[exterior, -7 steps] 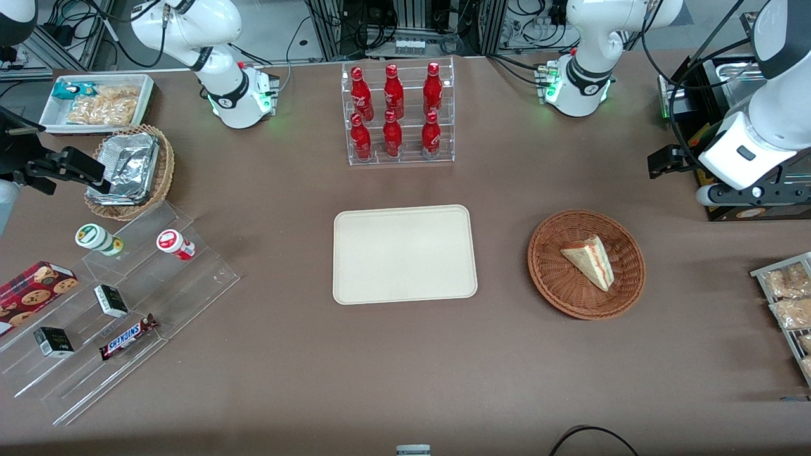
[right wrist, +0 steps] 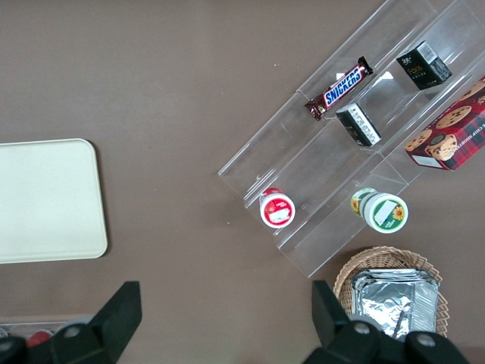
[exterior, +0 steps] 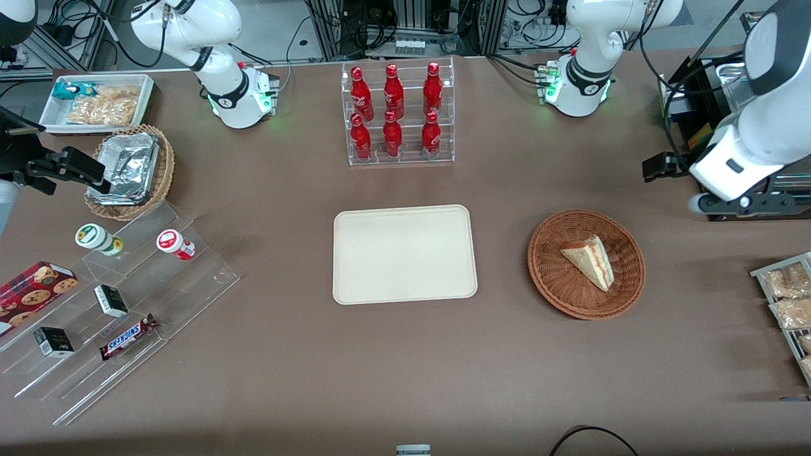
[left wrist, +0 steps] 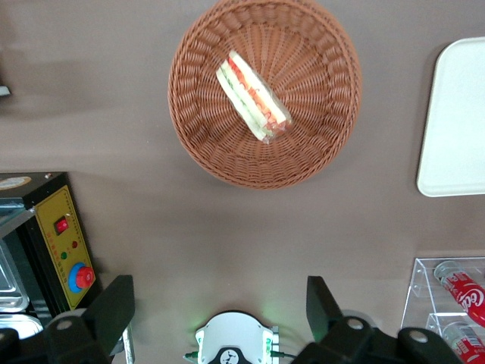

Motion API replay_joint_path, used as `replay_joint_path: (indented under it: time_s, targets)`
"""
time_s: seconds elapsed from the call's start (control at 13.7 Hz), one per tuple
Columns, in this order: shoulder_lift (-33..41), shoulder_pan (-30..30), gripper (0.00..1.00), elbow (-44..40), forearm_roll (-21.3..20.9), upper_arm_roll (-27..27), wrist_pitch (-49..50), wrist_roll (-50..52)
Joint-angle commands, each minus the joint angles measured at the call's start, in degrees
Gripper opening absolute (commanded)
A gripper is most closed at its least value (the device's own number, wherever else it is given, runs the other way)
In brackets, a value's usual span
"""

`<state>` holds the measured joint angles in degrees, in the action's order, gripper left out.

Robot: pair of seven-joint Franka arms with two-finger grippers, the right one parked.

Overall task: Place sandwich from basket to tray
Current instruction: 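Move the left gripper over the wicker basket holding the sandwich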

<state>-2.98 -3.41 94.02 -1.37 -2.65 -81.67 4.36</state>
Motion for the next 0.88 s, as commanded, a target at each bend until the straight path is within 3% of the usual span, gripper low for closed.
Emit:
replay_joint_path:
  time_s: [0.0,0.66,0.8]
  targets:
    - [-0.72,-0.63,1.00,3.08,-0.82,0.28,-2.42,0.38]
    - [0.08,-0.72,1.00,23.12,-0.91,0.28,-26.93,3.63]
    - [-0.01,-1.07,1.00,25.76,-0.91,0.19,-30.73,10.27]
